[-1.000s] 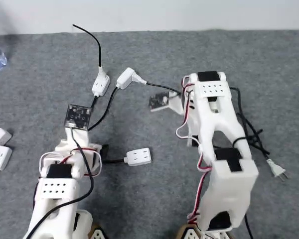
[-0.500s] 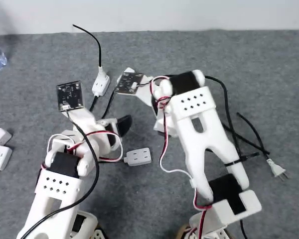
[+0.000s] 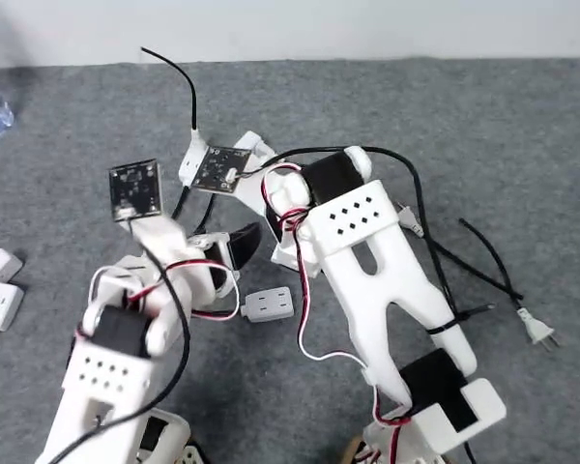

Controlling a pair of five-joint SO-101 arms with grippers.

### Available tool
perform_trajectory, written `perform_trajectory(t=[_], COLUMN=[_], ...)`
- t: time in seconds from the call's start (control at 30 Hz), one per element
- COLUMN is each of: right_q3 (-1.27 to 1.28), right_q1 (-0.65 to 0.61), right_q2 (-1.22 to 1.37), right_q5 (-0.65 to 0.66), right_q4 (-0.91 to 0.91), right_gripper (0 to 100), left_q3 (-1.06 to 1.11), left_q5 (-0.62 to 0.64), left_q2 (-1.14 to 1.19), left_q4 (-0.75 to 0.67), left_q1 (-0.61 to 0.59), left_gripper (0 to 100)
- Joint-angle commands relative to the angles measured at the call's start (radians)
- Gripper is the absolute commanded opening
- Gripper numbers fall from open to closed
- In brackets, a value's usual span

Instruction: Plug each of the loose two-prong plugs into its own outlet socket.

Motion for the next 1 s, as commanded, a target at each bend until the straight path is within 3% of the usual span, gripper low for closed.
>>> perform_trajectory(t=[0.0,0.4,0.97], right_q3=[-0.017,-0.098,-0.011], right_q1=[-0.013,-0.087,-0.166], right_q2=[-0.019,-0.165,-0.278], right_q5=[-0.031,-0.040,-0.040], right_q4=[-0.038,0.074,0.088], right_gripper=[0.9,0.9,0.9], left_q3=[0.016,0.346,0.354], left_q5=[0.015,0.032,-0.002], left_q2=[-0.161,-0.519,-0.400], left_q4=[0.002,-0.138,-0.213], left_q1=[0.008,0.077,0.071], left_gripper=[26,26,26])
